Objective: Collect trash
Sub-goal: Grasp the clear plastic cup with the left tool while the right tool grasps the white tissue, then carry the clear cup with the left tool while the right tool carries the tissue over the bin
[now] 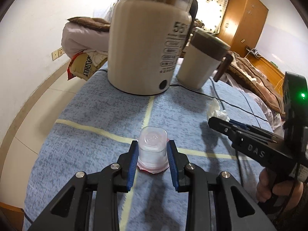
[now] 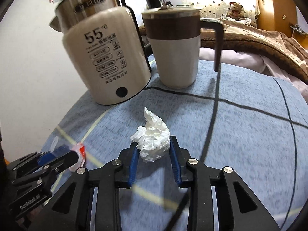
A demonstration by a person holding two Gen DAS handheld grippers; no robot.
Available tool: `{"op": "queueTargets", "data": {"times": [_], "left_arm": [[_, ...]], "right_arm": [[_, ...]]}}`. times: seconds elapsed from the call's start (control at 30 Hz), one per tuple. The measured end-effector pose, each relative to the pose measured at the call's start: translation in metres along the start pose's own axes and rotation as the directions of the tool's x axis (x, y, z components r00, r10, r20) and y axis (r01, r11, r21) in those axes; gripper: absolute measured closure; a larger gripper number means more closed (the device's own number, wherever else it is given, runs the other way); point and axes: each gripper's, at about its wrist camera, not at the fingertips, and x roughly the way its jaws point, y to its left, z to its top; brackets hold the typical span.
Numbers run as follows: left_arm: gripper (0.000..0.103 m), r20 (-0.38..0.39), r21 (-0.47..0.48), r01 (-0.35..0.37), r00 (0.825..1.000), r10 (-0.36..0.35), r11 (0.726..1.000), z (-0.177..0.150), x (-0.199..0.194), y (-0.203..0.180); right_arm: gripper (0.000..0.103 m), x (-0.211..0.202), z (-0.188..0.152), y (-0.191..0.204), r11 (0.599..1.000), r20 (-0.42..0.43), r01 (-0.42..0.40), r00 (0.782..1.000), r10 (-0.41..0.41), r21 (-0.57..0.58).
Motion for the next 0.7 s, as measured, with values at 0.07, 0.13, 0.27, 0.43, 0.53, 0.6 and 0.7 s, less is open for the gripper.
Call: {"op": "queueTargets", "data": {"times": [0.07, 0.13, 0.27, 0.43, 0.53, 0.6, 0.7], "left_arm": [[0.071, 0.006, 0.011, 0.002, 1.000, -0.002, 1.000, -0.002, -0.007, -0.007], [0.071, 0.016, 0.020, 0.016, 1.000, -0.016, 1.000, -0.005, -0.015, -0.014], [0.071, 0.031, 0.060, 0.016, 0.999, -0.018, 0.998, -0.013, -0.032, -0.033], [0.071, 0.045, 0.101, 0.039, 0.998, -0.044, 0.994, -0.022, -0.053, -0.058], [0.071, 0.056, 0.125, 0.056, 0.996, -0.064, 0.991, -0.027, -0.065, -0.072], [0.071, 0.064, 0.143, 0.063, 0.995, -0.072, 0.988, -0.032, -0.073, -0.082], [0.071, 0.076, 0.172, 0.061, 0.994, -0.075, 0.983, -0.038, -0.082, -0.098]], "right_arm": [[0.072, -0.015, -0.008, -0.001, 1.000, 0.015, -0.008, 1.000, 0.008, 0.018], [0.072, -0.029, -0.015, 0.000, 1.000, 0.029, -0.011, 1.000, 0.010, 0.028], [0.072, -0.060, -0.031, -0.003, 0.999, 0.052, -0.001, 0.999, -0.001, 0.039], [0.072, -0.090, -0.048, -0.009, 0.998, 0.088, 0.028, 0.996, -0.033, 0.057], [0.072, -0.112, -0.057, -0.013, 0.996, 0.115, 0.057, 0.991, -0.064, 0.067], [0.072, -0.127, -0.064, -0.018, 0.994, 0.132, 0.070, 0.988, -0.080, 0.080], [0.072, -0.150, -0.074, -0.025, 0.992, 0.152, 0.081, 0.984, -0.095, 0.101]]}}
